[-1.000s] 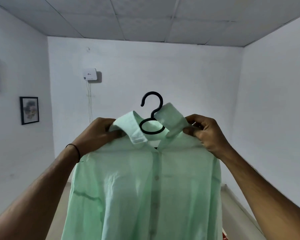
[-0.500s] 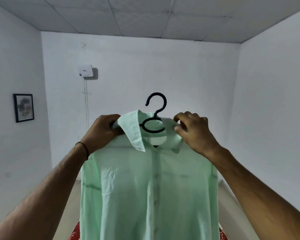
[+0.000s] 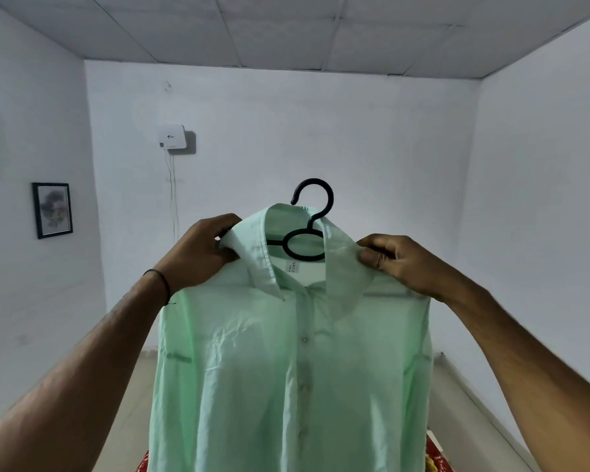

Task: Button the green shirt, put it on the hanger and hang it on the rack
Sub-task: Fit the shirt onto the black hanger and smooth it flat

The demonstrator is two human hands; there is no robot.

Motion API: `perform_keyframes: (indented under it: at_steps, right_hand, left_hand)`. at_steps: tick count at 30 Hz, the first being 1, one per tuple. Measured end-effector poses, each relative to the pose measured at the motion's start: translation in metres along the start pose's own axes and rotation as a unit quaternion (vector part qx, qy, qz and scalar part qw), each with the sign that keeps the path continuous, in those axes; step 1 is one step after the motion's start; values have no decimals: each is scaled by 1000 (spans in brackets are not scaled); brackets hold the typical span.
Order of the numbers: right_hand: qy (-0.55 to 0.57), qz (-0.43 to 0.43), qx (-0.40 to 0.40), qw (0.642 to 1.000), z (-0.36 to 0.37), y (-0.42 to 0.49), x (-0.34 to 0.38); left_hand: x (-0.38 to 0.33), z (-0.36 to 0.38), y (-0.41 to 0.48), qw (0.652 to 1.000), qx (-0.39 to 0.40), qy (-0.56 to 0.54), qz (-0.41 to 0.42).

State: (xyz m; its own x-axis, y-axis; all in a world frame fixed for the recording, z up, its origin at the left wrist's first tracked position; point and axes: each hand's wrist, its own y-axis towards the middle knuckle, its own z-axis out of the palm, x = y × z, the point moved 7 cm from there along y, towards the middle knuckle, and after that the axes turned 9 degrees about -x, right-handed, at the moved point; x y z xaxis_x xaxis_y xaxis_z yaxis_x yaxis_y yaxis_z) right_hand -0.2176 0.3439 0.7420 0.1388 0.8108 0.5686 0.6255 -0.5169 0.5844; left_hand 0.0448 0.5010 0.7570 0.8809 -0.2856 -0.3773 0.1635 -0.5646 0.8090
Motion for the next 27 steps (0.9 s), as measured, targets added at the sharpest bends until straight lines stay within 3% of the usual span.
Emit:
perform_keyframes:
  at_steps: [4, 8, 12, 15, 17, 20, 23, 27]
  right_hand:
    - [-17, 7, -3, 1000, 1, 5, -12]
    - [-85, -16, -125, 988, -13, 16, -15]
    - [-83, -17, -171, 982, -23, 20, -14]
    - [-45, -7, -173, 984, -31, 23, -15]
    - [-12, 6, -161, 987, -36, 23, -15]
    - [45, 29, -132, 990, -40, 24, -13]
    - [102, 50, -84, 990, -40, 24, -12]
    - [64, 49, -18, 997, -41, 16, -13]
  left_hand:
    - [8, -1, -9, 995, -88, 42, -11]
    - [13, 7, -35, 967, -223, 116, -50]
    - [21, 20, -77, 917, -365, 11, -163]
    - [44, 34, -95, 892, -360, -12, -273]
    - [58, 34, -93, 897, -325, -21, -299]
    - [73, 29, -72, 922, -245, -73, -291]
    - [73, 20, -53, 939, -207, -56, -270]
    - [65, 10, -37, 955, -179, -54, -231]
